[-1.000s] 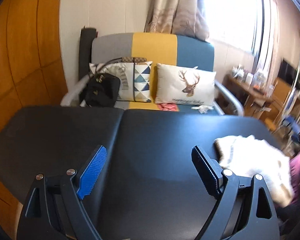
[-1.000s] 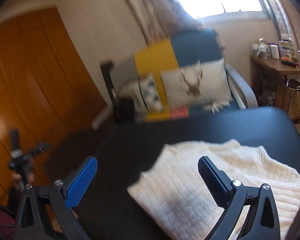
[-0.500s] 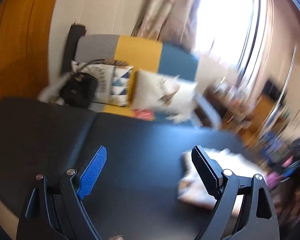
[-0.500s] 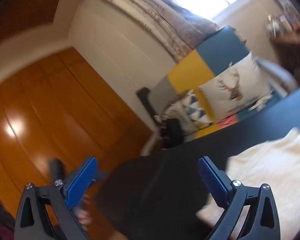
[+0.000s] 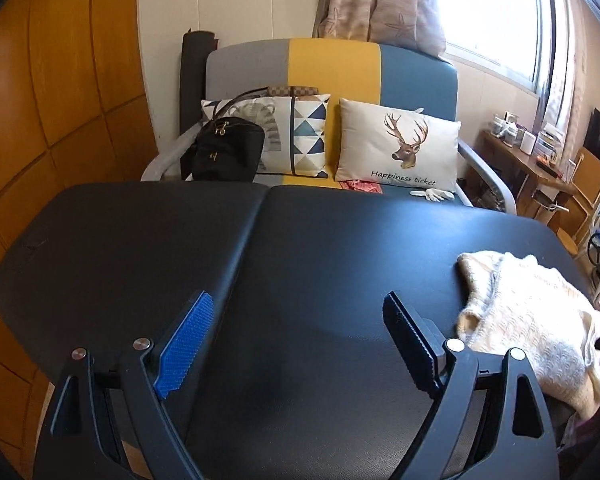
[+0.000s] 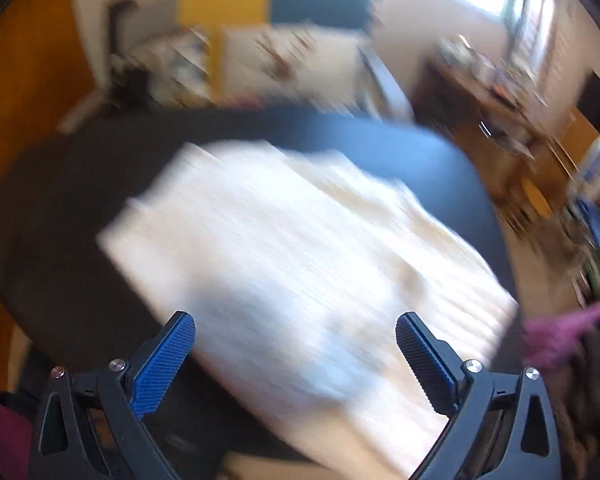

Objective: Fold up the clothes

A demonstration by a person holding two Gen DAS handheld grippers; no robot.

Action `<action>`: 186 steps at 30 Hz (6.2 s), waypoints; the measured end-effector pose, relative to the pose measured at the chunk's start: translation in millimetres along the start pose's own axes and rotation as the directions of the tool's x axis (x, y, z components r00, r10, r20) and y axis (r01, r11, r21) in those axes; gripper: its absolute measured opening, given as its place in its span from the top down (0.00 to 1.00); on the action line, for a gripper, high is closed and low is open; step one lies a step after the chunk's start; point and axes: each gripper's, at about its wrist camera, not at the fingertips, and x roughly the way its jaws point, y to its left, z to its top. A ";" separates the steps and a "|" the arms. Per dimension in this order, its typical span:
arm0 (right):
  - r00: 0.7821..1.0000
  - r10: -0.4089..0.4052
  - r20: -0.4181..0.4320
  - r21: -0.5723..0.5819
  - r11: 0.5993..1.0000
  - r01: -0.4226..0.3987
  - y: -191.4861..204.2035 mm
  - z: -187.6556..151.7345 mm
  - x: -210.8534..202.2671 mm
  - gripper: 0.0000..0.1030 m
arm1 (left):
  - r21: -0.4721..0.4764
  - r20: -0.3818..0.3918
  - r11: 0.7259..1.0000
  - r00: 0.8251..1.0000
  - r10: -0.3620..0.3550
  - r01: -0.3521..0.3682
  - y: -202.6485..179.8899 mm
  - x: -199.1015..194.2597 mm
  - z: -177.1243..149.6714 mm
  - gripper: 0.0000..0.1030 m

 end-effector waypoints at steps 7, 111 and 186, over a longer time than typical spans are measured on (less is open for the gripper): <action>0.999 0.039 -0.026 0.260 0.965 -0.031 -92.5 -10.7 21.5 0.06 | 0.076 -0.047 0.994 0.996 -0.071 0.075 -19.9 20.1 6.6 0.13; 0.907 -0.406 -0.108 0.125 0.900 0.418 -51.0 -93.7 40.7 0.38 | 0.176 -0.134 0.944 0.956 -0.259 0.281 -138.9 30.6 7.1 0.13; 0.786 0.433 0.441 0.504 0.606 -0.616 -35.8 -17.0 51.1 0.44 | -0.031 0.141 0.880 0.874 -0.465 0.474 -39.1 -47.3 3.2 0.12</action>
